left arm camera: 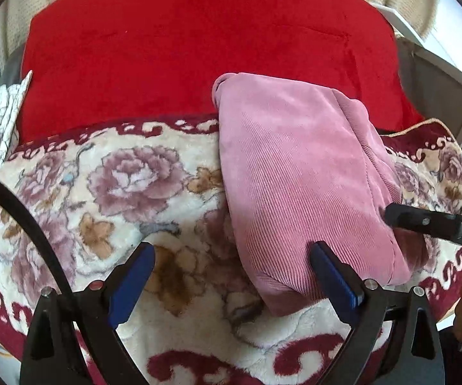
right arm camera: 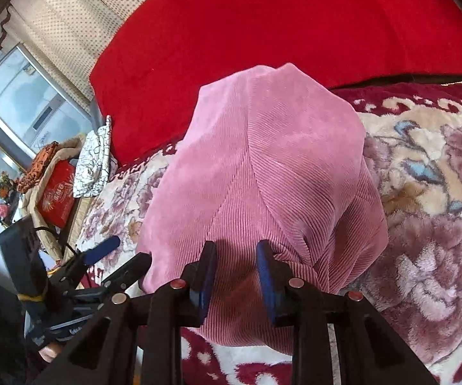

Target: Fold large clothes

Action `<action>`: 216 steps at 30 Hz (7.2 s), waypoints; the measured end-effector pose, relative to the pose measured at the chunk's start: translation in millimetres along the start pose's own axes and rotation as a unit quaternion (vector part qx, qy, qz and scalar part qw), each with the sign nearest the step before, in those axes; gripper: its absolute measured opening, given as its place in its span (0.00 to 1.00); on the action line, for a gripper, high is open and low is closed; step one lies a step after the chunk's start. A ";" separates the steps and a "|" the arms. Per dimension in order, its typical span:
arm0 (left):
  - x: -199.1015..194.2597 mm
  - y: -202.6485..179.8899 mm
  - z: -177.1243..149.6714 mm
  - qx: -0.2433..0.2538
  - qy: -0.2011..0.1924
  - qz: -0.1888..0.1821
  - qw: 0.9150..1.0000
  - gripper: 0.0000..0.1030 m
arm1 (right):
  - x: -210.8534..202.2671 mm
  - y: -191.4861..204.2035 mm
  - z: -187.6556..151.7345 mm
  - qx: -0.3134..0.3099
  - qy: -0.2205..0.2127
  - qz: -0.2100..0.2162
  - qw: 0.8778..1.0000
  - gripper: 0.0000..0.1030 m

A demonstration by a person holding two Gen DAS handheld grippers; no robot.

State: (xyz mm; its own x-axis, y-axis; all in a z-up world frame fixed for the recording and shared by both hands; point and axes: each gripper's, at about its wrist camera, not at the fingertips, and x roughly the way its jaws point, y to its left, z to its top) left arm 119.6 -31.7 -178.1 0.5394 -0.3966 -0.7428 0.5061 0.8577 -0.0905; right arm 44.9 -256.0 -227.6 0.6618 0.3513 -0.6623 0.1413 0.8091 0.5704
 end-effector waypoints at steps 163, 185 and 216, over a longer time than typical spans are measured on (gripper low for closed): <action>8.8 -19.0 -11.1 0.119 0.021 0.183 0.976 0.95 | 16.2 19.3 -9.3 -0.109 -0.026 -0.121 0.986 0.41; 14.0 -8.9 29.7 0.073 0.007 0.112 0.991 0.95 | 36.0 25.3 40.3 -0.093 -0.094 -0.184 0.974 0.46; -44.7 -26.5 15.7 0.080 -0.030 0.129 0.988 0.95 | -9.0 53.8 12.7 -0.203 -0.177 -0.300 0.915 0.57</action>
State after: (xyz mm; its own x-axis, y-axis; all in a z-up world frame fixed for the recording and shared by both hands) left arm 92.7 -41.8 -132.1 0.7009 -0.1942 -0.6863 0.4434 0.8723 0.2061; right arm 55.9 -221.6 -184.9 0.7615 -0.3303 -0.5577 0.3197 0.9399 -0.1201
